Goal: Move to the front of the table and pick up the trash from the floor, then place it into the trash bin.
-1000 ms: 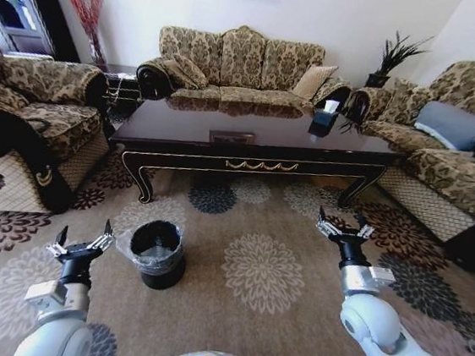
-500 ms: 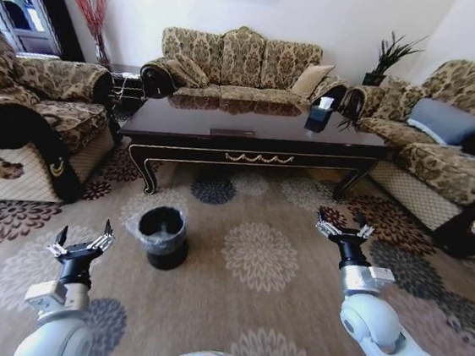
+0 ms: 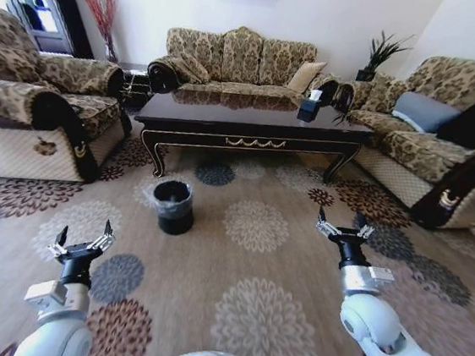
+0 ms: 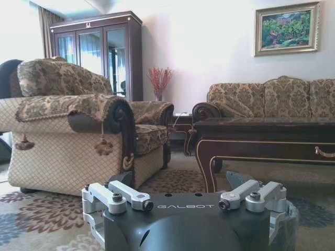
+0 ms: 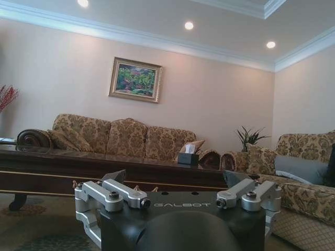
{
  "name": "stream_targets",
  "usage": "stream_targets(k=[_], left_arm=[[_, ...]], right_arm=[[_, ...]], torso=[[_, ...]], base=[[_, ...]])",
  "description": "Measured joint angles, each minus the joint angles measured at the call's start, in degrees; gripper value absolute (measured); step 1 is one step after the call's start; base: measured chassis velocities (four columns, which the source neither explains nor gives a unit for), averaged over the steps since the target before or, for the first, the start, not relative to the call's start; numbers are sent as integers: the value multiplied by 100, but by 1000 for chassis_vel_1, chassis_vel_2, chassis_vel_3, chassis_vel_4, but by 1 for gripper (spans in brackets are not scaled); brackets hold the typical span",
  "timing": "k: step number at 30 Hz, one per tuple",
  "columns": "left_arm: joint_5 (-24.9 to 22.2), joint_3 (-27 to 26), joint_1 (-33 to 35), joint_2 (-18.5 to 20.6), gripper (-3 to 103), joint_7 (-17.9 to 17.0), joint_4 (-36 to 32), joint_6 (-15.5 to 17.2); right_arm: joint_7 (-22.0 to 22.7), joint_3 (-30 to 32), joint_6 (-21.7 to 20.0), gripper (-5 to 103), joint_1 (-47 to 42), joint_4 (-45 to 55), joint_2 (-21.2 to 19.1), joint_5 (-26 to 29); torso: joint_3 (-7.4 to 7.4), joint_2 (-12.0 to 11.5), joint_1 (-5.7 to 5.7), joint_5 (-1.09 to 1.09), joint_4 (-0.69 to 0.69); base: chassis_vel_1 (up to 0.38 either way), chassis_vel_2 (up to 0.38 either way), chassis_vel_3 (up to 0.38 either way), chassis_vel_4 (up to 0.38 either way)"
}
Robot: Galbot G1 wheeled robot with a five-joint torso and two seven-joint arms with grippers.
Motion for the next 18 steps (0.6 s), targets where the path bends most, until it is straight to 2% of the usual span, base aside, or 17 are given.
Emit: stream_targets(k=[2, 4, 5, 9, 14, 16, 18], left_arm=[[0, 0, 0, 0, 100, 0, -1, -1], [0, 0, 0, 0, 100, 0, 0, -1], [0, 0, 0, 0, 100, -1, 0, -1], [0, 0, 0, 0, 100, -2, 0, -2], [0, 0, 0, 1, 100, -1, 0, -2], [0, 1, -1, 0, 100, -1, 0, -2], [0, 1, -1, 1, 100, 0, 0, -2]], right_arm=[[1, 0, 0, 100, 0, 0, 0, 0], [2, 0, 0, 100, 0, 0, 0, 0], [2, -1, 0, 100, 0, -1, 0, 0], [2, 0, 0, 100, 0, 0, 0, 0], [2, -1, 0, 100, 0, 0, 0, 0], [2, -1, 0, 100, 0, 0, 0, 0], [2, -1, -1, 100, 0, 0, 1, 0]], torso=[[-2, 1, -1, 3, -1], [-1, 1, 0, -6, -1], [0, 0, 0, 2, 0], [-2, 1, -1, -4, -1], [-1, 1, 0, 4, -1], [0, 0, 1, -5, 0], [0, 0, 1, 2, 0]], base=[[345, -322, -365, 337], [327, -361, -331, 347], [357, -365, -366, 380], [351, -358, -347, 373], [355, -336, -350, 354], [319, -345, -327, 356], [341, -353, -337, 373]])
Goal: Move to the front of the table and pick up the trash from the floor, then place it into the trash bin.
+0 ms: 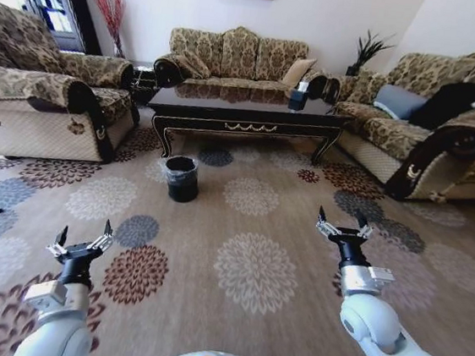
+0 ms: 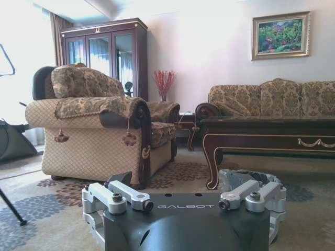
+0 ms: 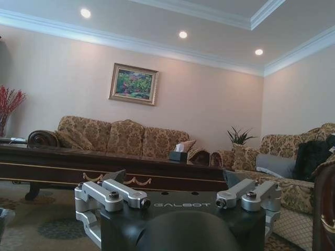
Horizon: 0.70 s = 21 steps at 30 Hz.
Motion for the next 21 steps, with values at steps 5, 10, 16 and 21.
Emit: stream_targets(k=[5, 10, 16, 21], left_arm=[[0, 0, 1, 0, 100, 0, 0, 0], [0, 0, 2, 0, 100, 0, -1, 0], [0, -1, 1, 0, 100, 0, -1, 0], [0, 0, -1, 0, 100, 1, -1, 0]], right_arm=[[0, 0, 0, 100, 0, 1, 0, 0], [0, 0, 0, 100, -1, 0, 0, 0], [1, 0, 0, 100, -1, 1, 0, 0], [1, -1, 0, 100, 2, 0, 0, -1]], torso=[[0, 0, 0, -4, 0], [-3, 0, -2, -2, -2], [-2, 1, -2, 1, 0], [2, -1, 2, -1, 1]], base=[[356, -359, -348, 348], [304, -319, -335, 311], [83, -129, -99, 145], [-49, 59, 65, -76]])
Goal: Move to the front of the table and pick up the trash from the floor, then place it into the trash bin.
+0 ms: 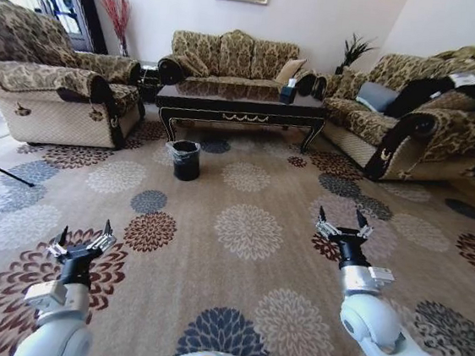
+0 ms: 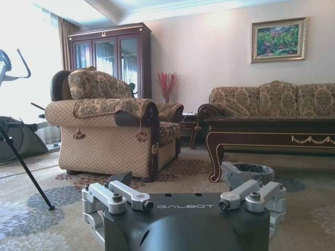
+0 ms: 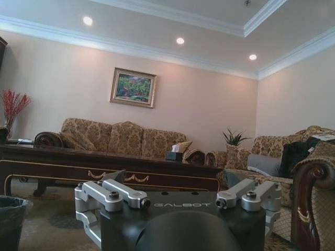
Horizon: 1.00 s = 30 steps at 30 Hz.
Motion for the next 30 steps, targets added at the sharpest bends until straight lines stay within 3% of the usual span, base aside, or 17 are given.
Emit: stream_targets(k=[22, 30], left_arm=[[0, 0, 1, 0, 100, 0, 0, 0], [0, 0, 1, 0, 100, 0, 0, 0]], right_arm=[[0, 0, 0, 100, -1, 0, 0, 0], [0, 0, 0, 100, -1, 0, 0, 0]], torso=[[1, 5, -2, -2, -2], [118, 142, 18, -2, -2]], base=[[-1, 3, 2, -2], [0, 0, 0, 0]])
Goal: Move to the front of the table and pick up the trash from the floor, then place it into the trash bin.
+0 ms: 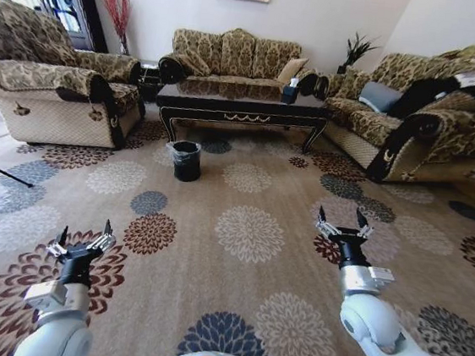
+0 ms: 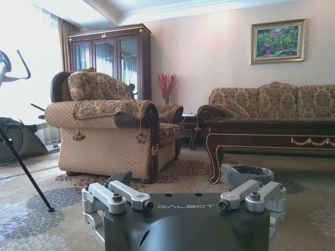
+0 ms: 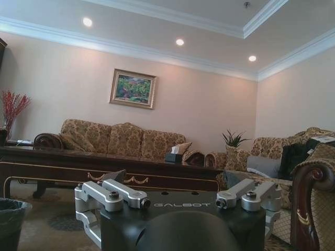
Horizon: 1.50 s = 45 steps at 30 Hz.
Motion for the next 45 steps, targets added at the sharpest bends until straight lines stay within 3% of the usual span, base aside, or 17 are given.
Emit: stream_targets(k=[32, 45], left_arm=[[0, 0, 0, 0, 100, 0, 0, 0], [0, 0, 0, 0, 100, 0, 0, 0]], right_arm=[[0, 0, 0, 100, 0, 0, 0, 0], [0, 0, 0, 100, 0, 0, 0, 0]], torso=[[667, 843, 174, 0, 0], [807, 1047, 237, 0, 0]], base=[[0, 0, 0, 0], [0, 0, 0, 0]])
